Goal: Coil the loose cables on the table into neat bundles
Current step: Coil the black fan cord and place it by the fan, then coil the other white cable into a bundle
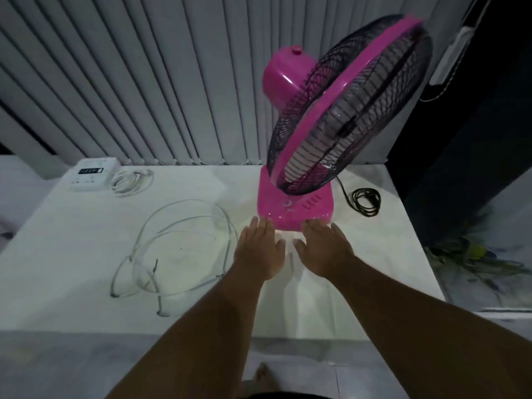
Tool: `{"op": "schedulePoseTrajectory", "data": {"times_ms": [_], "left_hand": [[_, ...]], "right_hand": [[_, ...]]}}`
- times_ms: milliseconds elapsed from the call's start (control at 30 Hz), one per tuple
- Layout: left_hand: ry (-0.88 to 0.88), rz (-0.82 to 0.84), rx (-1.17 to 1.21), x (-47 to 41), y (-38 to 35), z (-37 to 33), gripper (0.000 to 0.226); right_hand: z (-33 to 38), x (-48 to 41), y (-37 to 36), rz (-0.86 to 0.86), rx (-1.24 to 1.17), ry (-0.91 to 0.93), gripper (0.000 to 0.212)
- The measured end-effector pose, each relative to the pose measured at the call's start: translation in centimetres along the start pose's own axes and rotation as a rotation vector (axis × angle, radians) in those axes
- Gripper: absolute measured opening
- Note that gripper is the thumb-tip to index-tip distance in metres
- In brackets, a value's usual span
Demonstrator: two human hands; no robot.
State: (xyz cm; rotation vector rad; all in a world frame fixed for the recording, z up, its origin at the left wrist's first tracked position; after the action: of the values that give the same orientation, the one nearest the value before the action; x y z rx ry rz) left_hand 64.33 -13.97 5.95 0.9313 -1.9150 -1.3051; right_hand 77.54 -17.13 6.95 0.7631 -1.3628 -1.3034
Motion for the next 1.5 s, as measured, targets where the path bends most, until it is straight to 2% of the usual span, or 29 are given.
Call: {"op": "schedulePoseTrajectory", "data": {"times_ms": [333,567,900,1033,1200,1333,1500], "left_hand": [[0.067,-0.03,-0.036,8.4,2.3,5.9,0.067],[0.099,0.037,-0.035,9.7,2.3,15.4,0.067],[0.056,0.087,-0.057,8.6,3.7,30.7,0.067],[0.099,0.165,0.038,8.5,3.1,33.4,0.055],[0.167,0.167,0.138,8.0,2.4,34.7,0.047],[0.217,0.161,0.133,7.4,2.5,35.5,0.047],[0.258,0.099,0.07,7.0,2.4,36.4,0.043]], "right_hand": [[7.6,4.5,-1.8,0.002,-0.012,0.05,0.061],[14.1,2.4,-4.3,0.018,0.017,0.03,0.062],[26.4,-1.0,-8.9,0.025,0.112,-0.062,0.062],[27.8,-2.1,-9.5,0.041,0.116,-0.098,0.058],[28.2,-4.0,-9.9,0.063,0.136,-0.088,0.058],[27.8,-5.4,-10.3,0.108,0.124,-0.091,0.057],[27.9,-7.3,-11.6,0.223,0.056,-0.061,0.065]]}}
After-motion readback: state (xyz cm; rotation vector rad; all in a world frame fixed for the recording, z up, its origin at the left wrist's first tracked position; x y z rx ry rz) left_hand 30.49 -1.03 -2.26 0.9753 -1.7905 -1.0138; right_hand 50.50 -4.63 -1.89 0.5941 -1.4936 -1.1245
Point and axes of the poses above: each hand's wrist, its own x-axis away from the middle knuckle, its own y-axis out of the back of the hand, z = x × y, the point moved 8 cm from there along -x, towards the middle knuckle, and after that the axes turned 11 degrees about -y, right-handed, at the moved point
